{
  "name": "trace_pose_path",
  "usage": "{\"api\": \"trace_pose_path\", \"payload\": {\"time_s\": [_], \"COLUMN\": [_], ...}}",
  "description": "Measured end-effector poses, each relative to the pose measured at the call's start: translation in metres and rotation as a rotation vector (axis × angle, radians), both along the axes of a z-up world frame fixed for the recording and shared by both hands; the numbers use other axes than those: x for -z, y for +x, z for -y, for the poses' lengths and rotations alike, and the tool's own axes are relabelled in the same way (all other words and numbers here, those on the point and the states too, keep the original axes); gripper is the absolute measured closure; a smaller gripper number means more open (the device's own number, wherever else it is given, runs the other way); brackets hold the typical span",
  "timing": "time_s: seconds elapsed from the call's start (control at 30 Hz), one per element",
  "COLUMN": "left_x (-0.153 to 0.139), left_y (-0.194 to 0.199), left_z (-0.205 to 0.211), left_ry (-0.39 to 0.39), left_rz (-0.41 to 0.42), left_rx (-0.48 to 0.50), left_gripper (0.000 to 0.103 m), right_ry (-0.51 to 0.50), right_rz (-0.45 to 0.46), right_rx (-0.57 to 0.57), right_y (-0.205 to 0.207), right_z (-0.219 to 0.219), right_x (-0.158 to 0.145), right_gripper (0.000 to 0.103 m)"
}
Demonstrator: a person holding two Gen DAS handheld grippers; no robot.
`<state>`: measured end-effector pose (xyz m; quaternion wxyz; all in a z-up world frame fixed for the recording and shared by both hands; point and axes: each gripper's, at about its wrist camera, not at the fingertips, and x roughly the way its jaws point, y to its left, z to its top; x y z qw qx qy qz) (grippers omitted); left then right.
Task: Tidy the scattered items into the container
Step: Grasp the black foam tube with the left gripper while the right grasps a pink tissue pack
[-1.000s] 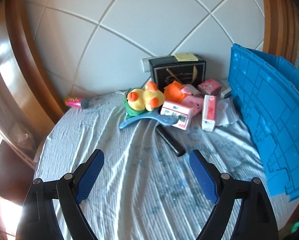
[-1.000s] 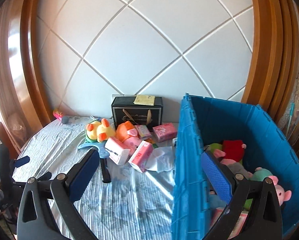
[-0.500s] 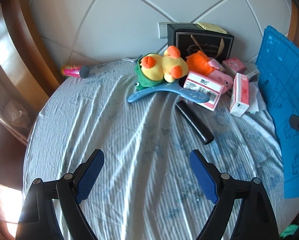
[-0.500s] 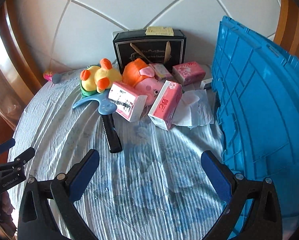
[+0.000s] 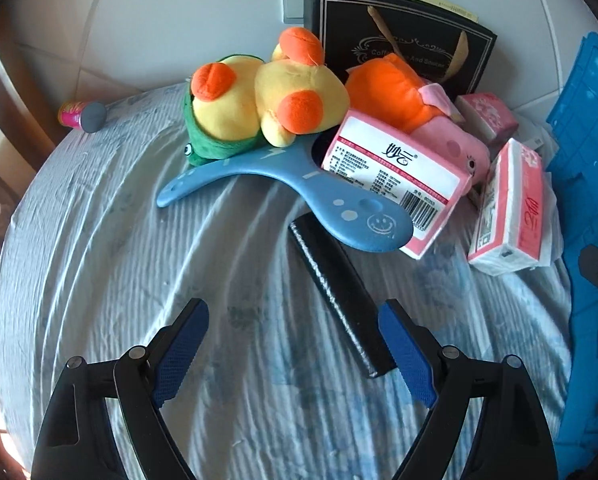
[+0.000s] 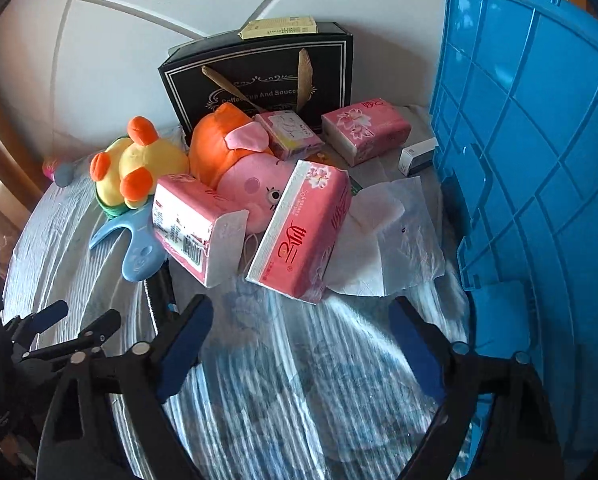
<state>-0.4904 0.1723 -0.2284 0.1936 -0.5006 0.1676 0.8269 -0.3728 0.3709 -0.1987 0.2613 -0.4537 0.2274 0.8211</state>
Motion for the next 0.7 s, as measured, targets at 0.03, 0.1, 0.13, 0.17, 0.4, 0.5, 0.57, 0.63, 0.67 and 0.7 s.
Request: {"api": "trace_pose_path", "payload": {"time_s": [0.03,0.1,0.13,0.17,0.4,0.5,0.57,0.63,0.67,0.7], "left_x": [0.009,0.025,0.033,0.04,0.076,0.078,0.077,0.076,0.076,0.076], "left_y": [-0.002,-0.005,-0.007,-0.009,-0.024,-0.026,-0.024,-0.02,-0.018,-0.017], "left_z": [-0.008,-0.022,-0.028,-0.033,-0.039,-0.037,-0.039,-0.042,-0.042,-0.042], "left_ry": [-0.011,-0.027,-0.043,-0.061,-0.091,-0.056,-0.045,-0.064,-0.066,-0.067], "left_rz": [0.003,0.03,0.041,0.051,0.139,0.156,0.162,0.143,0.138,0.136], "left_rx": [-0.004,-0.007,-0.006,-0.007,-0.019,-0.016,0.012,0.023,0.029,0.033], "left_gripper": [0.015,0.015,0.015,0.015,0.029,0.039,0.052,0.059,0.06,0.061], "right_ry": [-0.013,-0.037,-0.047,-0.057,-0.098,-0.1,-0.095,-0.089,-0.09,-0.083], "right_rz": [0.001,-0.003,-0.007,-0.01,0.031,0.038,0.038,0.044,0.047,0.05], "right_rx": [0.007,0.018,0.02,0.021,0.019,0.024,0.023,0.012,0.01,0.007], "right_y": [-0.004,-0.014,-0.018,-0.023,-0.05,-0.053,-0.055,-0.057,-0.058,-0.058], "right_z": [-0.005,-0.013,-0.016,-0.019,-0.028,-0.032,-0.033,-0.034,-0.034,-0.033], "right_x": [0.007,0.019,0.024,0.028,0.065,0.072,0.073,0.077,0.077,0.076], "right_gripper": [0.026,0.026,0.026,0.026,0.026,0.026,0.026,0.037,0.044,0.045]}}
